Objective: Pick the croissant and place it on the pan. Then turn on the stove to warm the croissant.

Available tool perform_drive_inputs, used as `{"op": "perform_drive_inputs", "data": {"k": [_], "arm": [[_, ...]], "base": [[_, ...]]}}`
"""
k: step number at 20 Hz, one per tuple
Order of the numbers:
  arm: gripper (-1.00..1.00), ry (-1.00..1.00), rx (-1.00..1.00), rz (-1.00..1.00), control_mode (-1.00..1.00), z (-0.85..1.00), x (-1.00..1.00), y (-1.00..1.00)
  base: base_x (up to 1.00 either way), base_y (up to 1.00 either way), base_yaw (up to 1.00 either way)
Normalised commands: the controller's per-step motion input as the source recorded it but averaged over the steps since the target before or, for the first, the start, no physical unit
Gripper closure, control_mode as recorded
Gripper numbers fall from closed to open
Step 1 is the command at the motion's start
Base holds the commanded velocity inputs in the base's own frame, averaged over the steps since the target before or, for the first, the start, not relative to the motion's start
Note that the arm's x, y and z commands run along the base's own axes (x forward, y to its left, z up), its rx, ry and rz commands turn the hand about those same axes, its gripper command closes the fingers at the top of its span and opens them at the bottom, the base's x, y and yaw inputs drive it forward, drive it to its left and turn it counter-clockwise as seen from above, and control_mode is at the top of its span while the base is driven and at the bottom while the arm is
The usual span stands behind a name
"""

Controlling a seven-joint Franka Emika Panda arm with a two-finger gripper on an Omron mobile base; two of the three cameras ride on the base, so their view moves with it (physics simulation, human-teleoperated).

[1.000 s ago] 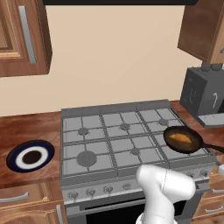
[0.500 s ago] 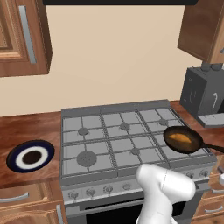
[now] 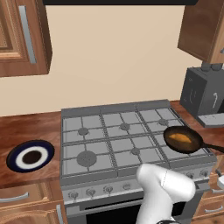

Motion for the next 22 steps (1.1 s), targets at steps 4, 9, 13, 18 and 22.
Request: {"op": "perform_drive_inputs", "data": {"k": [4,9,13,18,22], "arm": [[-1.0,0.0,0.0,0.0,-1.0,-0.17,0.0,-0.15],[-1.0,0.0,0.0,0.0,-1.0,-0.21,0.0,-0.2],[-1.0,0.0,0.0,0.0,-1.0,-0.25,0.0,-0.18],[-1.0,0.0,0.0,0.0,-1.0,-0.3,0.0,-0.13],[-1.0,0.0,0.0,0.0,-1.0,-0.27,0.0,-0.03]], "base": [[0.0,0.0,0.0],[0.0,0.0,0.0],[0.0,0.0,0.0],[0.0,0.0,0.0],[0.0,0.0,0.0]]}}
